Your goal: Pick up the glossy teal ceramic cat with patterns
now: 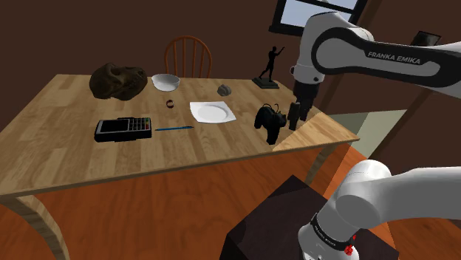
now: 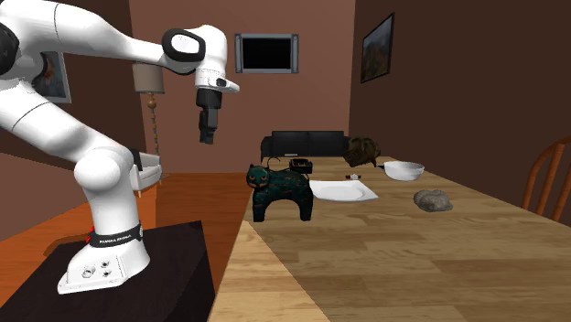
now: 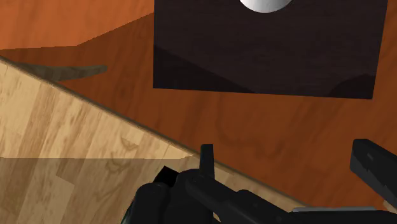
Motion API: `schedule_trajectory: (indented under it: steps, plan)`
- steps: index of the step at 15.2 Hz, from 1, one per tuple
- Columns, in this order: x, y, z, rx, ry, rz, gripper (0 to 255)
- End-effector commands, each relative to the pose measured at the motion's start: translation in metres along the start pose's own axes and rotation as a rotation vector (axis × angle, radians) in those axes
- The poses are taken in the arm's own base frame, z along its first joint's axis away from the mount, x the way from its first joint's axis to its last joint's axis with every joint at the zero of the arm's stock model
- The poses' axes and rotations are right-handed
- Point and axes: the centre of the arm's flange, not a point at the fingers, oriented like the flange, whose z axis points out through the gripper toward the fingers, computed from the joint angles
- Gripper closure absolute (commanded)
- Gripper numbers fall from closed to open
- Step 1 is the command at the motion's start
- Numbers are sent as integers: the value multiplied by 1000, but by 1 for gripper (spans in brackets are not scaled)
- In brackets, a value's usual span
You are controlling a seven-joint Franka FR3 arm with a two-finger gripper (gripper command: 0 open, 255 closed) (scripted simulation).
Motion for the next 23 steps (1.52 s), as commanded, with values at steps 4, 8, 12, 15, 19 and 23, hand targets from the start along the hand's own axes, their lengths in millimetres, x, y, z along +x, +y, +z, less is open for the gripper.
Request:
schedule_trajectory:
  steps: [4, 8, 12, 15, 19, 23]
  plan:
    - [35, 26, 7, -1, -33, 55, 0]
    - [78, 62, 17, -2, -78, 129, 0]
    - [119, 103, 30, -3, -122, 203, 0]
    - [146, 134, 40, -4, -155, 257, 0]
    - [149, 132, 61, -4, -155, 257, 0]
    - [152, 131, 79, -4, -155, 257, 0]
